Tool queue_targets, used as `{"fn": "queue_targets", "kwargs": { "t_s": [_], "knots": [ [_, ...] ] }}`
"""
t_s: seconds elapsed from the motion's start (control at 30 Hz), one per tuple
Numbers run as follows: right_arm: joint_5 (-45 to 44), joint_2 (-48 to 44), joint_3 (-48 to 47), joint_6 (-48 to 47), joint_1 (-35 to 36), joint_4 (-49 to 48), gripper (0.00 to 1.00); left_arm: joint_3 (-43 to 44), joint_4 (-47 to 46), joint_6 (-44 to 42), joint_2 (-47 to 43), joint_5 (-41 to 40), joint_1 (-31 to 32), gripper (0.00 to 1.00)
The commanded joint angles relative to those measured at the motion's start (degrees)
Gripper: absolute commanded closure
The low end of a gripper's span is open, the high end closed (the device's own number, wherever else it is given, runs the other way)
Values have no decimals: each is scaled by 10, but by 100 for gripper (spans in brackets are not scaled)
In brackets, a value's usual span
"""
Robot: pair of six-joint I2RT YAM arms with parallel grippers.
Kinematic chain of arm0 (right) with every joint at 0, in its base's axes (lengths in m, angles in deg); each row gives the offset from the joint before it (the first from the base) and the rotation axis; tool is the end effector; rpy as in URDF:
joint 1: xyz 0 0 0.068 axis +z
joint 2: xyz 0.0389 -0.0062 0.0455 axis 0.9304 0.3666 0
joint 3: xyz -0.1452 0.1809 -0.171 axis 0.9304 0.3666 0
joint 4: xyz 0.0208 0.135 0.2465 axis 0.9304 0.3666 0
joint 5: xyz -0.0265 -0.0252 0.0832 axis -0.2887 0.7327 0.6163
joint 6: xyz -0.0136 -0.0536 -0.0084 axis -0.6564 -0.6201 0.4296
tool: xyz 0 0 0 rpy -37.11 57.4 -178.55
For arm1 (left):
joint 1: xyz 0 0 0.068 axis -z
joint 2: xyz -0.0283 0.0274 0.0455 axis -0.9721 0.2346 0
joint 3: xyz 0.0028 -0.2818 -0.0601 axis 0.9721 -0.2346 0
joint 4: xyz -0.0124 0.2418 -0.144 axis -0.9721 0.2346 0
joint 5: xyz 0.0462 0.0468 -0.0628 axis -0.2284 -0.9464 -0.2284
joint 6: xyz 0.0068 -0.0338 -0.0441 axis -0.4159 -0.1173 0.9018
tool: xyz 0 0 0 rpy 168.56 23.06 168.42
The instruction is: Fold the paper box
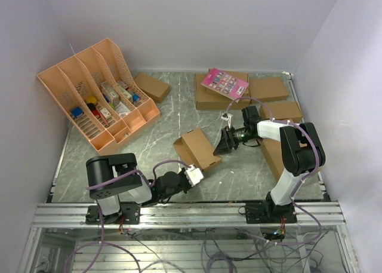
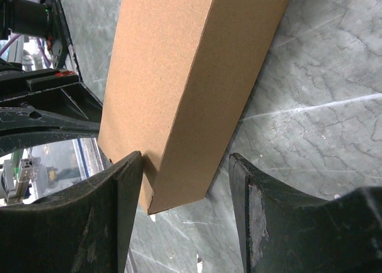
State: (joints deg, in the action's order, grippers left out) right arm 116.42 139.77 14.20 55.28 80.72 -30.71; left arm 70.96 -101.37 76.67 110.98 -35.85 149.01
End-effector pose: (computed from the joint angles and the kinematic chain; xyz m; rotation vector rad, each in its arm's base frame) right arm 0.3085 0.1009 0.1288 -0.7616 2.3616 1.4097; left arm 0.0849 -0.2400 0.1009 1.0547 1.5482 -0.5872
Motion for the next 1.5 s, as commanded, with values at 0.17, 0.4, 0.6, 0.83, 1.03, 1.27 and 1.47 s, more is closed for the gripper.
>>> {"fn": "queue_targets", "kwargs": {
  "t_s": [0.17, 0.4, 0.6, 0.83, 1.03, 1.27, 1.47],
  "knots": [
    [-43, 16, -8, -5, 5, 1, 42, -21, -86, 30, 19, -2, -14, 93],
    [-57, 22, -11, -4, 6, 3, 44, -24, -103, 39, 32, 1, -17, 93],
    [-72, 28, -13, -2, 5, 5, 45, -31, -133, 47, 47, 3, -21, 93],
    [-75, 33, -14, -2, 6, 6, 47, -37, -157, 56, 62, 0, -23, 93],
    [-76, 33, -14, -2, 8, 8, 47, -43, -173, 66, 64, -3, -28, 93],
    [-75, 33, -15, -4, 8, 8, 47, -39, -172, 78, 61, 10, -36, 93],
    [-74, 30, -15, -8, 12, 10, 47, -24, -121, 101, 35, 14, -43, 93]
  ]
}}
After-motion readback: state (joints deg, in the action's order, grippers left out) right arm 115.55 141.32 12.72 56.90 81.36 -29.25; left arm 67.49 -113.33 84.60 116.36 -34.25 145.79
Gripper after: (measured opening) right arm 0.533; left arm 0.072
